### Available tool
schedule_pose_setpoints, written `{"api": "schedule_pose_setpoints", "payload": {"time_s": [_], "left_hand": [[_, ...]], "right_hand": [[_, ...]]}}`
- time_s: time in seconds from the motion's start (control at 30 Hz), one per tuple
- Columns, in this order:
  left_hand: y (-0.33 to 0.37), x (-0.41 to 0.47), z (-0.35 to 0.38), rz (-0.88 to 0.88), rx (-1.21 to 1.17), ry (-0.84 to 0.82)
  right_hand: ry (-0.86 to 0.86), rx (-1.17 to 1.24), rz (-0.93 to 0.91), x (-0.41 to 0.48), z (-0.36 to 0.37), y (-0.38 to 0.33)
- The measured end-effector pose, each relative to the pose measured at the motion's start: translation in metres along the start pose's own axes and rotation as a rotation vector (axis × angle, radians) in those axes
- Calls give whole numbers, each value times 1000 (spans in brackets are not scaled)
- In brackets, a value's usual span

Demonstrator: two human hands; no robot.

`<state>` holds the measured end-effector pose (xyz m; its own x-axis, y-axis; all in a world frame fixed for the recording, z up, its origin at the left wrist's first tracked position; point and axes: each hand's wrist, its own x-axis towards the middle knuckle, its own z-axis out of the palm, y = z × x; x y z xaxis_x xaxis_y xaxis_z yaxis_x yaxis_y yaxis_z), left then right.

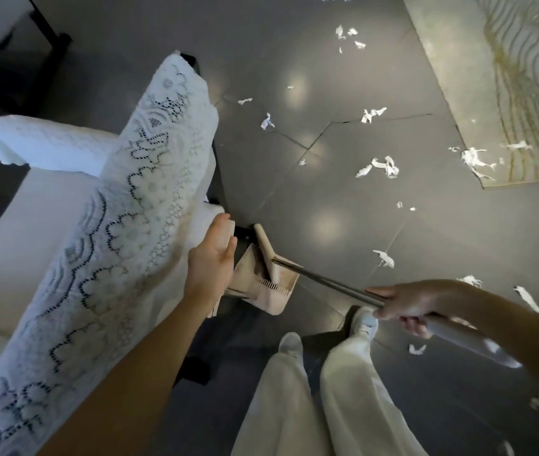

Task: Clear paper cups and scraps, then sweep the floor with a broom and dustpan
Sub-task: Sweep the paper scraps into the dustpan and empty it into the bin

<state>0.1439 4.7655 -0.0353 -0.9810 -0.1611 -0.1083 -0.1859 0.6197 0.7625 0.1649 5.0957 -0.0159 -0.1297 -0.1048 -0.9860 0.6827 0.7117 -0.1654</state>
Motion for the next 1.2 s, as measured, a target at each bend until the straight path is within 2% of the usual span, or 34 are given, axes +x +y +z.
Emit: {"api": "schedule_pose_setpoints", "payload": {"time_s": [0.13,0.3,0.43,0.67,0.8,1.0,1.2], "left_hand": [[15,-3,13,72,-44,-80],[55,9,46,147,2,-217],[98,19,85,358,89,-327],[163,26,175,532,94,-538],[194,36,216,554,123,-523],[225,31,253,596,147,-537],[240,28,274,620,146,-613]], "right_hand": [[97,8,-69,-22,-3,39],[189,239,-113,-34,-24,95],[353,132,-110,-33,-42,132],[545,-7,41,-17,-78,187],[507,9,56,3,-73,201],[194,333,-6,-9,-29,245],[237,537,-58,-62,-40,330]]}}
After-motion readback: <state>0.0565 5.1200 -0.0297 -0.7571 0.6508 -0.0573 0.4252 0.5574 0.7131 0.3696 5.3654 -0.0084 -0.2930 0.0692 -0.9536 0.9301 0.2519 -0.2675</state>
